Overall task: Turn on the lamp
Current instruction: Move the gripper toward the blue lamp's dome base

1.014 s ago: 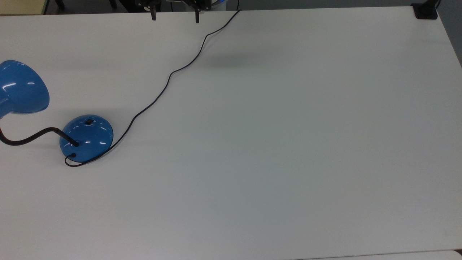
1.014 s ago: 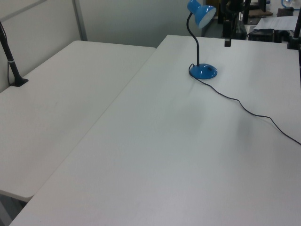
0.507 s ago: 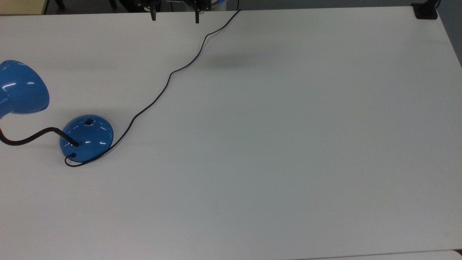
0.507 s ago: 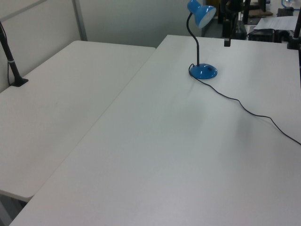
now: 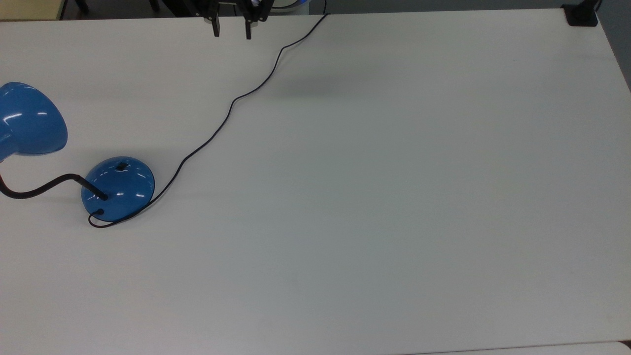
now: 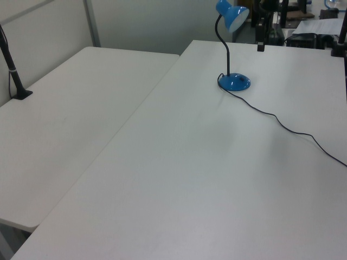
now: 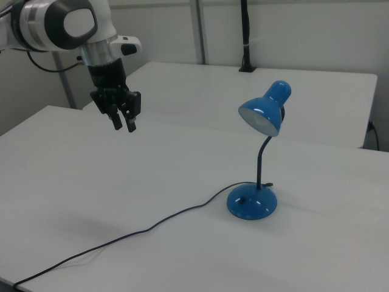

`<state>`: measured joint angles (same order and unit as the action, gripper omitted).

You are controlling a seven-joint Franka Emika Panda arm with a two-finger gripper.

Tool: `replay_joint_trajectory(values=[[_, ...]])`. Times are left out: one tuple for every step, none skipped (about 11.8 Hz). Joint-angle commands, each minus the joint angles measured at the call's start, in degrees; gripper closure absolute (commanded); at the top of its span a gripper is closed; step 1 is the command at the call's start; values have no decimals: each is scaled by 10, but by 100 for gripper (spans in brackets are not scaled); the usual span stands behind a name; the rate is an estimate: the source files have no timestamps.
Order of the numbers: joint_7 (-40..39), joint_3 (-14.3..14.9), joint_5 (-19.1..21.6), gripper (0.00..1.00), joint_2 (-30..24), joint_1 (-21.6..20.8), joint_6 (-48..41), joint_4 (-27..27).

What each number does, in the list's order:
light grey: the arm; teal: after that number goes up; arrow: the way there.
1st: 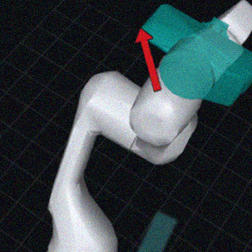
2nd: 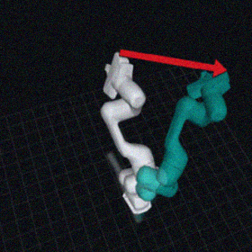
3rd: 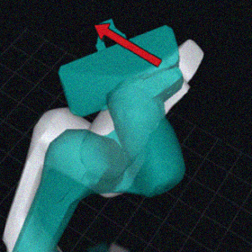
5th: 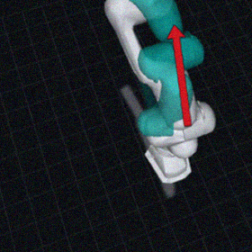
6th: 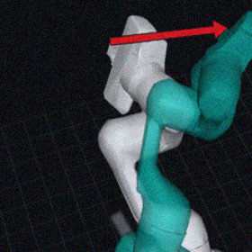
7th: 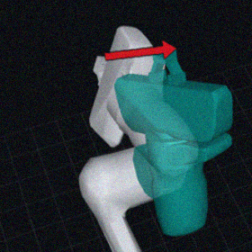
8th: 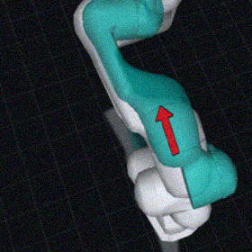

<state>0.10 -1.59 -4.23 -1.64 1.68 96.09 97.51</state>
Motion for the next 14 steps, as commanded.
replay_joint_trajectory(values=[[-16,0,9,100,8,3,9,-11],[-16,0,9,100,9,3,9,-11],[-16,0,10,100,11,3,11,-11],[-8,0,12,100,14,4,15,-11],[-7,0,11,100,15,4,16,-11],[-7,0,12,100,16,14,16,-10],[-7,0,12,100,22,20,25,-10],[-5,0,12,100,27,33,37,-9],[-5,0,12,100,37,54,56,-8],[-5,0,12,100,50,76,82,-8],[3,0,12,100,58,96,107,-2],[22,2,12,100,60,113,136,19],[42,2,12,100,59,125,168,45],[56,2,12,100,60,134,185,59]])
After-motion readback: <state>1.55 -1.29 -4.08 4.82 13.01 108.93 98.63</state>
